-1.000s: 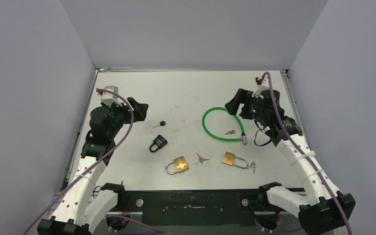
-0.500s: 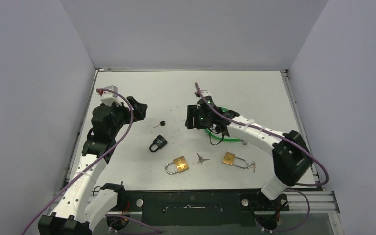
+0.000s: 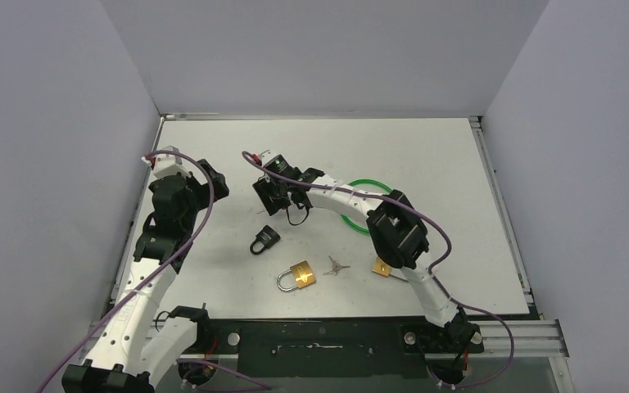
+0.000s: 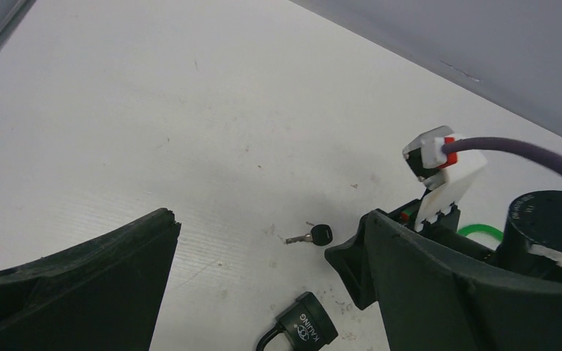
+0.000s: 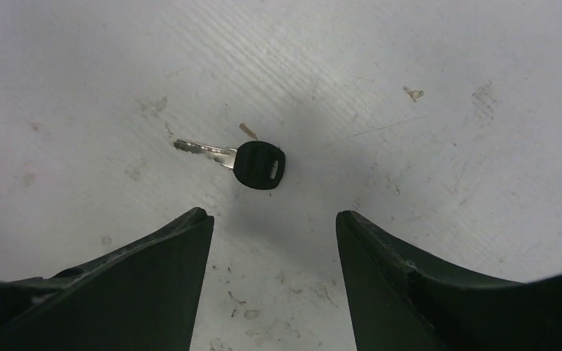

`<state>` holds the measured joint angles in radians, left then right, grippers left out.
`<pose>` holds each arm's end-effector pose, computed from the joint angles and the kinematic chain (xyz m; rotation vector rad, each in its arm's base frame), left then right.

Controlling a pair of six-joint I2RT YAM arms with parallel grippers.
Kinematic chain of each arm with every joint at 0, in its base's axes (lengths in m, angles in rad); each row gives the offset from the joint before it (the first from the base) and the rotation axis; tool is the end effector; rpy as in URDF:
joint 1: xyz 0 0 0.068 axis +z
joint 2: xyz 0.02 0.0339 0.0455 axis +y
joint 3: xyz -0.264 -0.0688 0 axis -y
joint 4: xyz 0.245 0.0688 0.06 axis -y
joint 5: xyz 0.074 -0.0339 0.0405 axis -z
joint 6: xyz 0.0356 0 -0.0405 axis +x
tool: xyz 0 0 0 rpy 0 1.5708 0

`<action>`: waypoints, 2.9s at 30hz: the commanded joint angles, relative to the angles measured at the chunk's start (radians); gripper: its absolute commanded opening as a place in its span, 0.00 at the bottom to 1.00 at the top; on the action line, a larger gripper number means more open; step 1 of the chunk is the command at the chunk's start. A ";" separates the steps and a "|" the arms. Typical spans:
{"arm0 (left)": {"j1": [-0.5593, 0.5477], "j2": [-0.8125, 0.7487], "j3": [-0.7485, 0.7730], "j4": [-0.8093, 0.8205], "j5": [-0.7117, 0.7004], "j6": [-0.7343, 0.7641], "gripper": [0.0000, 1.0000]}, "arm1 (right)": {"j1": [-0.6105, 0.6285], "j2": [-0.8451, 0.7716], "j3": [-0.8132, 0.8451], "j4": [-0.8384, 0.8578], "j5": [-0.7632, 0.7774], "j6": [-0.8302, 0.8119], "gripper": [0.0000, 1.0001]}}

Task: Unlock with the key

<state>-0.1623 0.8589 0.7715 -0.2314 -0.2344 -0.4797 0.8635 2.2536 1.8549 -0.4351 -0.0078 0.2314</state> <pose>0.1987 -0.0242 0.3177 -0.4550 1.8307 -0.2188 0.3307 0.3873 0.1973 -0.7710 2.3458 0.5045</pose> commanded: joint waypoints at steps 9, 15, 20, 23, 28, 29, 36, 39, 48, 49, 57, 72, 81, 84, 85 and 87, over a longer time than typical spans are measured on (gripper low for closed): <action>0.005 -0.006 0.062 -0.032 -0.093 0.004 0.97 | -0.002 0.179 0.242 -0.131 -0.045 -0.113 0.60; 0.005 -0.006 0.063 -0.034 -0.094 0.014 0.97 | -0.010 0.228 0.258 -0.104 -0.023 -0.102 0.60; 0.006 -0.006 0.061 -0.034 -0.091 0.015 0.97 | -0.010 0.261 0.259 -0.073 0.003 -0.103 0.56; 0.005 -0.007 0.059 -0.033 -0.088 0.016 0.97 | -0.009 0.271 0.242 -0.044 0.031 -0.111 0.52; 0.004 -0.008 0.058 -0.034 -0.088 0.020 0.97 | -0.007 0.279 0.233 -0.022 0.042 -0.116 0.46; 0.005 -0.008 0.058 -0.034 -0.088 0.020 0.97 | -0.006 0.278 0.232 -0.025 0.037 -0.114 0.43; 0.005 -0.011 0.056 -0.034 -0.085 0.020 0.97 | -0.001 0.201 0.133 -0.062 0.026 -0.059 0.29; 0.005 -0.013 0.056 -0.033 -0.081 0.018 0.97 | -0.001 0.147 0.062 -0.084 0.026 -0.036 0.19; 0.005 -0.023 0.053 -0.032 -0.080 0.020 0.97 | -0.013 0.029 -0.071 -0.244 -0.035 -0.042 0.09; 0.005 -0.025 0.053 -0.032 -0.079 0.020 0.97 | -0.016 0.009 -0.096 -0.247 -0.042 -0.043 0.09; 0.005 -0.030 0.050 -0.031 -0.076 0.020 0.97 | -0.017 -0.041 -0.161 -0.256 -0.057 -0.050 0.34; 0.005 -0.046 0.050 -0.040 -0.077 0.026 0.97 | -0.005 -0.016 -0.167 -0.356 -0.025 -0.049 0.30; 0.006 -0.037 0.051 -0.037 -0.032 0.040 0.97 | -0.002 -0.070 -0.196 -0.263 0.027 -0.027 0.11; 0.004 -0.016 0.050 -0.018 0.015 0.037 0.97 | -0.002 -0.173 -0.299 -0.105 0.053 -0.003 0.10; 0.005 -0.008 0.049 -0.013 0.026 0.030 0.97 | -0.002 -0.206 -0.338 -0.060 0.060 0.009 0.10; 0.004 0.015 0.050 -0.008 0.048 0.007 0.97 | -0.002 -0.276 -0.415 0.030 0.064 0.030 0.10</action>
<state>-0.1619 0.8425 0.7849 -0.2863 -0.2523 -0.4580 0.8589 2.1197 1.5600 -0.5365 -0.0059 0.2161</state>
